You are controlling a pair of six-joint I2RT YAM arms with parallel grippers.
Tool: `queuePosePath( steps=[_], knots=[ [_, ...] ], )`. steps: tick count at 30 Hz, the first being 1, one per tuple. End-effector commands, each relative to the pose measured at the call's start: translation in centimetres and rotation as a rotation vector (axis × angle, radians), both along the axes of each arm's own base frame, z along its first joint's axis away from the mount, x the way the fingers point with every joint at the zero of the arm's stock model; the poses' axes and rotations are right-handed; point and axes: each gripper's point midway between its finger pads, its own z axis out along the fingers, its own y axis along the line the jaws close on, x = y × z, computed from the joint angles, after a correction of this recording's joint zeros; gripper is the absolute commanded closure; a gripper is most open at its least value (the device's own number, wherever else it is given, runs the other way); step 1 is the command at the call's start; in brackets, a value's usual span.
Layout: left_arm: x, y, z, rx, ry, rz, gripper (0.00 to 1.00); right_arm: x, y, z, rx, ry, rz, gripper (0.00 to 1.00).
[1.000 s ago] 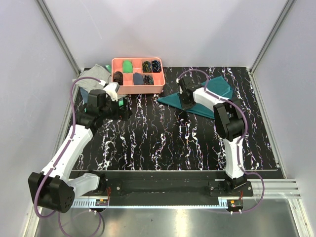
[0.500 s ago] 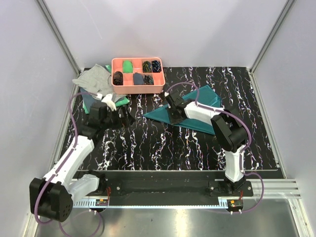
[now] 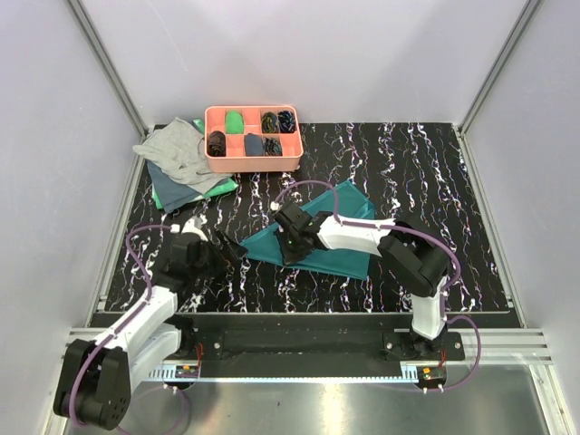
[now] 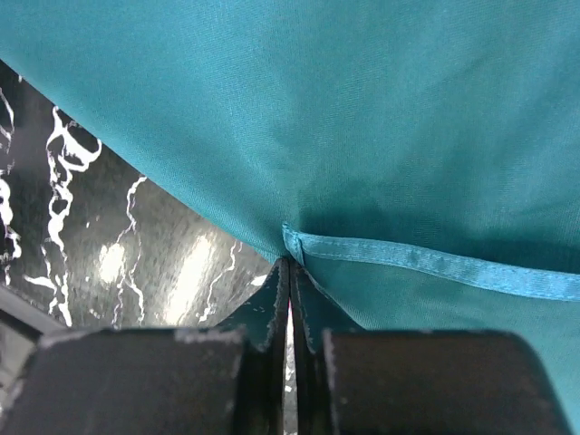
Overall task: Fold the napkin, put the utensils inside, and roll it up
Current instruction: Fold the napkin
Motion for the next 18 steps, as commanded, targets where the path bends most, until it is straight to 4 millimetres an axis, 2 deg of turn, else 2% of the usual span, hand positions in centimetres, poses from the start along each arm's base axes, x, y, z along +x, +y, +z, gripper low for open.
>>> queuePosePath(
  steps=[1, 2, 3, 5, 6, 9, 10, 11, 12, 16, 18],
  knots=[
    [1.9, 0.2, 0.2, -0.069, -0.065, 0.108, 0.03, -1.7, -0.4, 0.9, 0.011, 0.069, -0.015, 0.91],
    [2.0, 0.2, 0.0, -0.085, -0.08, 0.118, 0.03, -1.5, -0.2, 1.7, 0.027, 0.056, -0.013, 0.81],
    [2.0, 0.1, -0.5, -0.106, -0.064, 0.135, 0.08, -1.2, 0.3, 3.4, 0.063, 0.029, 0.001, 0.76],
    [2.2, 0.1, -0.7, -0.137, -0.061, 0.163, 0.12, -0.9, 0.7, 5.2, 0.098, -0.002, 0.001, 0.67],
    [2.1, 0.1, -1.1, -0.159, -0.039, 0.188, 0.15, -0.7, 1.0, 6.8, 0.129, -0.03, 0.006, 0.65],
    [2.0, 0.8, -1.8, -0.18, -0.027, 0.262, 0.21, 0.0, 1.0, 9.7, 0.168, -0.084, -0.01, 0.6],
    [2.0, 1.3, -2.0, -0.173, -0.03, 0.294, 0.25, 0.0, 0.8, 10.1, 0.169, -0.091, -0.013, 0.6],
    [1.5, 1.8, -2.8, -0.166, -0.008, 0.32, 0.25, 0.1, 0.6, 10.5, 0.171, -0.101, -0.021, 0.59],
    [1.4, 2.0, -2.6, -0.166, -0.016, 0.33, 0.25, 0.2, 0.5, 11.3, 0.185, -0.112, -0.029, 0.59],
    [0.3, 4.1, -3.8, -0.108, -0.001, 0.428, 0.27, 0.5, -0.6, 12.0, 0.203, -0.109, -0.062, 0.59],
    [0.4, 4.8, -3.4, -0.097, -0.04, 0.459, 0.3, 0.9, -1.3, 12.0, 0.204, -0.107, -0.08, 0.59]
  ],
)
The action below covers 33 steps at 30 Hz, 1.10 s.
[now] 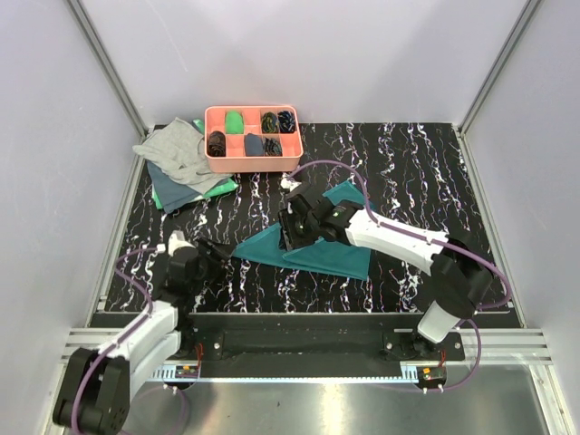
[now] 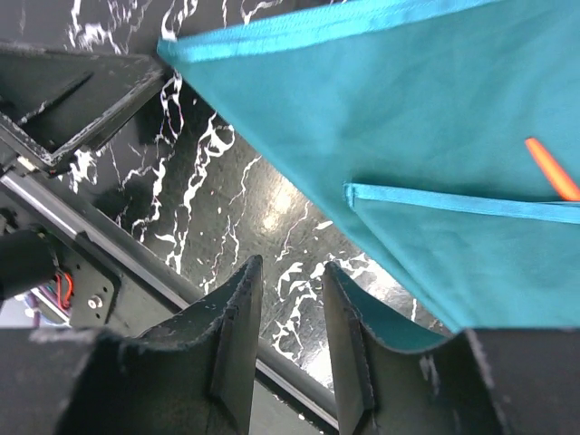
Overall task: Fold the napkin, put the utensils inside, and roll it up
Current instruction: Fold the napkin
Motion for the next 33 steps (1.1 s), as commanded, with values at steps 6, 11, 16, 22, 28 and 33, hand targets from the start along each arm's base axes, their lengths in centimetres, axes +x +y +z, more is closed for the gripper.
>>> queuePosePath(
  steps=[6, 11, 16, 22, 28, 33],
  knots=[
    [-0.7, 2.7, -1.9, 0.089, 0.017, 0.114, 0.39, 1.8, -1.9, 1.8, 0.038, -0.009, -0.069, 0.61],
    [0.2, 2.3, -1.8, 0.097, 0.026, 0.092, 0.44, 2.2, -1.8, 2.7, 0.06, -0.019, -0.073, 0.62],
    [0.7, 1.8, -2.0, 0.093, 0.032, 0.073, 0.51, 2.2, -2.0, 3.1, 0.07, -0.023, -0.082, 0.62],
    [0.8, 1.2, -2.3, 0.082, 0.039, 0.041, 0.59, 2.4, -2.5, 3.2, 0.072, -0.027, -0.096, 0.62],
    [1.0, 0.9, -2.4, 0.1, 0.03, 0.016, 0.75, 2.7, -2.9, 3.3, 0.071, -0.031, -0.107, 0.62],
    [1.1, 0.4, -3.0, 0.111, 0.043, -0.023, 0.99, 3.2, -3.5, 3.3, 0.075, -0.031, -0.132, 0.62]
  ],
)
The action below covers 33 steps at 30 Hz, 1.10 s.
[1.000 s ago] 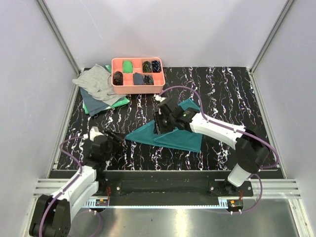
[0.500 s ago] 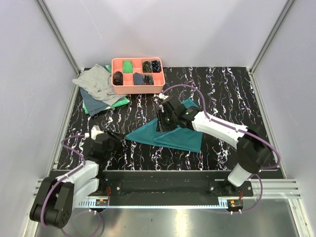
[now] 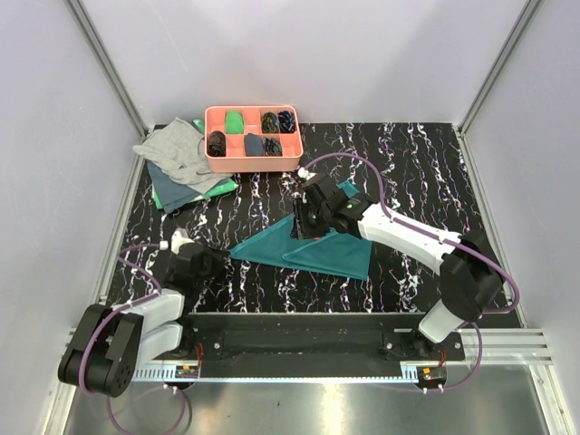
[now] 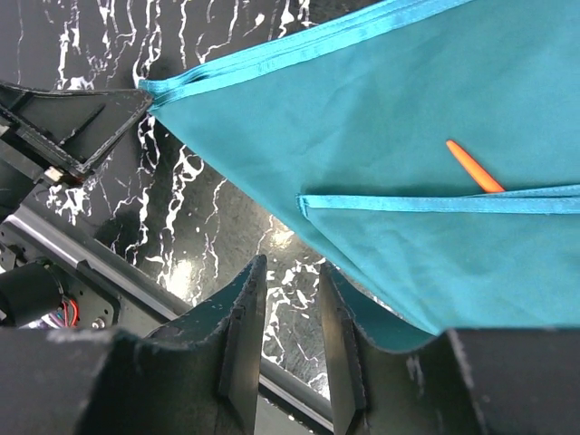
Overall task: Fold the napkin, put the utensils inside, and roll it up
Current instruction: Fold the napkin
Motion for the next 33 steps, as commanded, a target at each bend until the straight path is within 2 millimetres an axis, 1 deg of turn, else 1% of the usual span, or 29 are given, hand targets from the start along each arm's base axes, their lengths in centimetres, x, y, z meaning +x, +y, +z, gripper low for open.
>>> queuePosePath(
  steps=[1, 2, 5, 6, 8, 9, 10, 11, 12, 13, 14, 15, 16, 17, 18, 19, 20, 21, 22, 23, 24, 25, 26, 27, 28, 29, 30, 32, 33],
  knots=[
    [0.0, -0.6, -0.7, 0.048, 0.016, -0.074, 1.0, 0.8, -0.9, 1.9, 0.051, -0.028, -0.036, 0.62],
    [0.2, -0.7, -0.6, 0.054, 0.015, -0.08, 1.0, 0.9, -1.1, 1.9, 0.051, -0.026, -0.042, 0.62],
    [1.3, -1.4, 0.8, 0.064, -0.043, -0.129, 1.0, 1.4, -2.2, 1.9, 0.055, -0.026, -0.068, 0.63],
    [2.0, -2.1, 2.0, 0.048, -0.081, -0.16, 1.0, 1.5, -2.5, 1.8, 0.055, -0.025, -0.077, 0.63],
    [2.6, -3.4, 3.5, 0.038, -0.132, -0.228, 1.0, 1.8, -3.3, 1.8, 0.055, -0.029, -0.095, 0.63],
    [3.5, -4.0, 5.1, 0.042, -0.189, -0.262, 1.0, 1.7, -3.7, 1.6, 0.051, -0.025, -0.103, 0.63],
    [3.7, -4.8, 5.8, 0.039, -0.21, -0.295, 1.0, 1.9, -4.1, 1.9, 0.054, -0.032, -0.111, 0.63],
    [4.4, -5.8, 7.4, 0.029, -0.252, -0.332, 1.0, 2.2, -4.6, 1.8, 0.052, -0.032, -0.13, 0.63],
    [4.6, -6.4, 7.8, 0.037, -0.266, -0.362, 1.0, 2.1, -5.1, 1.4, 0.047, -0.022, -0.145, 0.63],
    [4.5, -7.7, 8.5, 0.037, -0.287, -0.404, 1.0, 2.2, -5.4, 1.5, 0.049, -0.025, -0.157, 0.63],
    [5.1, -8.6, 9.9, 0.039, -0.324, -0.423, 1.0, 2.5, -6.0, 1.5, 0.048, -0.026, -0.176, 0.63],
    [5.3, -9.4, 10.1, 0.047, -0.332, -0.449, 1.0, 2.5, -6.4, 1.4, 0.045, -0.026, -0.194, 0.63],
    [4.9, -11.0, 10.6, 0.042, -0.349, -0.497, 1.0, 2.6, -6.8, 1.3, 0.041, -0.025, -0.207, 0.63],
    [5.3, -12.2, 12.1, 0.034, -0.39, -0.518, 1.0, 2.7, -7.1, 1.3, 0.042, -0.028, -0.221, 0.63],
    [5.3, -13.2, 12.2, 0.025, -0.394, -0.545, 1.0, 2.7, -7.7, 1.1, 0.036, -0.029, -0.24, 0.63],
    [4.7, -14.9, 12.6, 0.006, -0.41, -0.593, 1.0, 2.8, -8.0, 1.1, 0.034, -0.031, -0.251, 0.63],
    [4.9, -16.3, 14.2, -0.019, -0.46, -0.621, 1.0, 2.8, -8.2, 1.1, 0.032, -0.032, -0.261, 0.63],
    [4.8, -17.4, 13.9, -0.029, -0.456, -0.647, 1.0, 2.9, -8.7, 1.0, 0.029, -0.035, -0.28, 0.63],
    [4.0, -19.1, 14.2, -0.047, -0.469, -0.698, 1.0, 2.9, -8.9, 1.0, 0.03, -0.038, -0.289, 0.62],
    [3.9, -20.6, 15.6, -0.071, -0.514, -0.737, 1.0, 2.8, -9.1, 0.9, 0.027, -0.037, -0.296, 0.62],
    [3.7, -21.9, 14.6, -0.073, -0.497, -0.775, 1.0, 2.7, -9.4, 1.0, 0.026, -0.043, -0.306, 0.62],
    [2.7, -23.6, 14.9, -0.092, -0.509, -0.826, 1.0, 2.7, -9.6, 1.1, 0.025, -0.046, -0.314, 0.62],
    [2.7, -25.0, 14.9, -0.11, -0.526, -0.859, 1.0, 2.7, -9.8, 1.0, 0.025, -0.048, -0.321, 0.62],
    [2.3, -26.0, 15.0, -0.118, -0.536, -0.886, 1.0, 2.6, -10.0, 1.1, 0.026, -0.051, -0.33, 0.62],
    [1.4, -27.5, 15.0, -0.132, -0.541, -0.927, 1.0, 2.4, -10.2, 1.1, 0.029, -0.05, -0.334, 0.62],
    [1.4, -28.8, 14.8, -0.141, -0.546, -0.954, 1.0, 2.3, -10.3, 1.2, 0.034, -0.052, -0.339, 0.62],
    [0.4, -30.0, 14.8, -0.153, -0.554, -0.992, 1.0, 2.4, -10.9, 1.3, 0.026, -0.068, -0.369, 0.63],
    [-0.2, -32.0, 14.7, -0.174, -0.568, -1.055, 1.0, 2.3, -11.4, 1.5, 0.031, -0.074, -0.396, 0.62],
    [-0.6, -32.7, 14.6, -0.173, -0.573, -1.078, 1.0, 2.2, -11.9, 1.7, 0.03, -0.088, -0.412, 0.62]
  ],
)
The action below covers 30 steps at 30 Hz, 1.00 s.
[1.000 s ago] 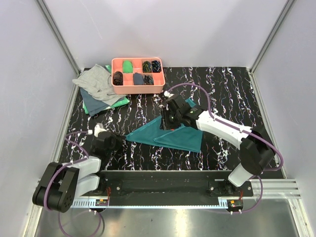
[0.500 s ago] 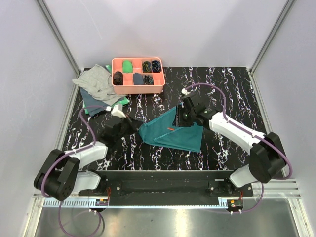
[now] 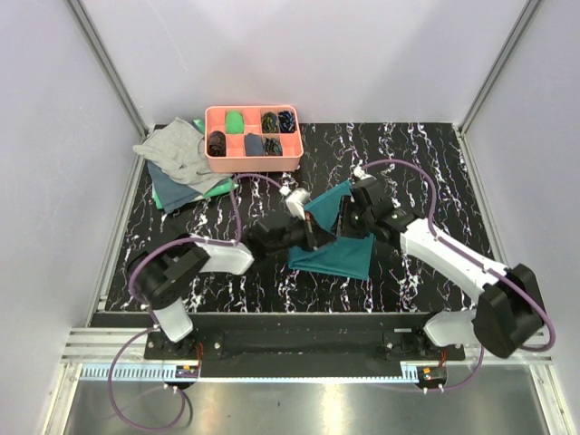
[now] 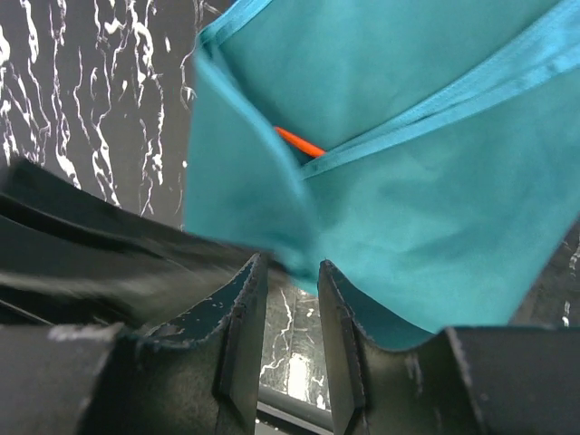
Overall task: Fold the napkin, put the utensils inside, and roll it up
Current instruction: Fold the napkin
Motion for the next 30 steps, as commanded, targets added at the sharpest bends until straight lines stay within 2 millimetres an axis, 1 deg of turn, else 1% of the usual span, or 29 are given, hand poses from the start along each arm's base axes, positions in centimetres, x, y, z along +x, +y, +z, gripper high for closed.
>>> queuePosePath(
  steps=[1, 2, 3, 4, 5, 6, 7, 8, 9, 10, 11, 12, 13, 16, 20, 24, 27, 28, 30],
  knots=[
    [-2.0, -5.0, 3.9, -0.116, -0.145, -0.172, 1.0, 0.6, -1.7, 2.0, 0.018, -0.083, -0.105, 0.62],
    [-2.2, -5.8, 3.7, -0.112, -0.147, -0.187, 1.0, 0.6, -2.0, 2.1, 0.017, -0.09, -0.119, 0.62],
    [-3.0, -6.4, 3.5, -0.11, -0.152, -0.211, 1.0, 0.5, -2.2, 2.3, 0.022, -0.096, -0.124, 0.61],
    [-3.0, -7.0, 3.8, -0.115, -0.16, -0.219, 1.0, 0.4, -2.3, 2.4, 0.024, -0.099, -0.128, 0.61],
    [-3.2, -7.4, 3.4, -0.109, -0.157, -0.229, 1.0, 0.3, -2.4, 2.3, 0.022, -0.096, -0.132, 0.61],
    [-3.8, -7.9, 3.3, -0.107, -0.164, -0.25, 1.0, 0.3, -2.4, 2.5, 0.025, -0.099, -0.131, 0.61],
    [-4.0, -8.5, 3.7, -0.113, -0.175, -0.264, 1.0, 0.2, -2.4, 2.4, 0.023, -0.098, -0.132, 0.61],
    [-4.2, -8.8, 3.0, -0.097, -0.177, -0.277, 1.0, 0.2, -2.5, 2.2, 0.022, -0.093, -0.137, 0.61],
    [-4.7, -9.4, 2.8, -0.089, -0.179, -0.296, 1.0, 0.2, -2.5, 2.3, 0.024, -0.094, -0.139, 0.61],
    [-4.8, -9.9, 3.1, -0.092, -0.188, -0.31, 1.0, 0.1, -2.5, 2.3, 0.023, -0.094, -0.139, 0.61],
    [-5.1, -10.3, 2.4, -0.075, -0.188, -0.325, 1.0, 0.2, -2.6, 2.4, 0.023, -0.096, -0.142, 0.61],
    [-5.5, -10.6, 2.2, -0.069, -0.19, -0.339, 1.0, 0.1, -2.6, 2.4, 0.023, -0.096, -0.142, 0.61],
    [-5.5, -11.0, 1.8, -0.055, -0.183, -0.341, 1.0, 0.1, -2.7, 2.5, 0.022, -0.098, -0.142, 0.61],
    [-5.2, -11.7, 0.9, -0.01, -0.193, -0.331, 1.0, 0.1, -2.7, 2.8, 0.028, -0.103, -0.144, 0.61],
    [-4.9, -12.4, 0.4, -0.002, -0.192, -0.327, 1.0, 0.0, -2.6, 2.8, 0.035, -0.097, -0.139, 0.61],
    [-5.4, -13.0, -0.3, 0.009, -0.187, -0.333, 1.0, -0.1, -2.6, 2.6, 0.033, -0.095, -0.139, 0.61],
    [-5.9, -13.4, -1.3, 0.028, -0.179, -0.339, 1.0, -0.1, -2.6, 2.3, 0.031, -0.087, -0.138, 0.61],
    [-5.8, -13.4, -1.9, 0.039, -0.177, -0.331, 1.0, -0.1, -2.5, 2.3, 0.03, -0.086, -0.136, 0.61],
    [-5.8, -13.7, -2.1, 0.035, -0.172, -0.334, 1.0, -0.1, -2.5, 2.3, 0.031, -0.085, -0.135, 0.61]
  ],
)
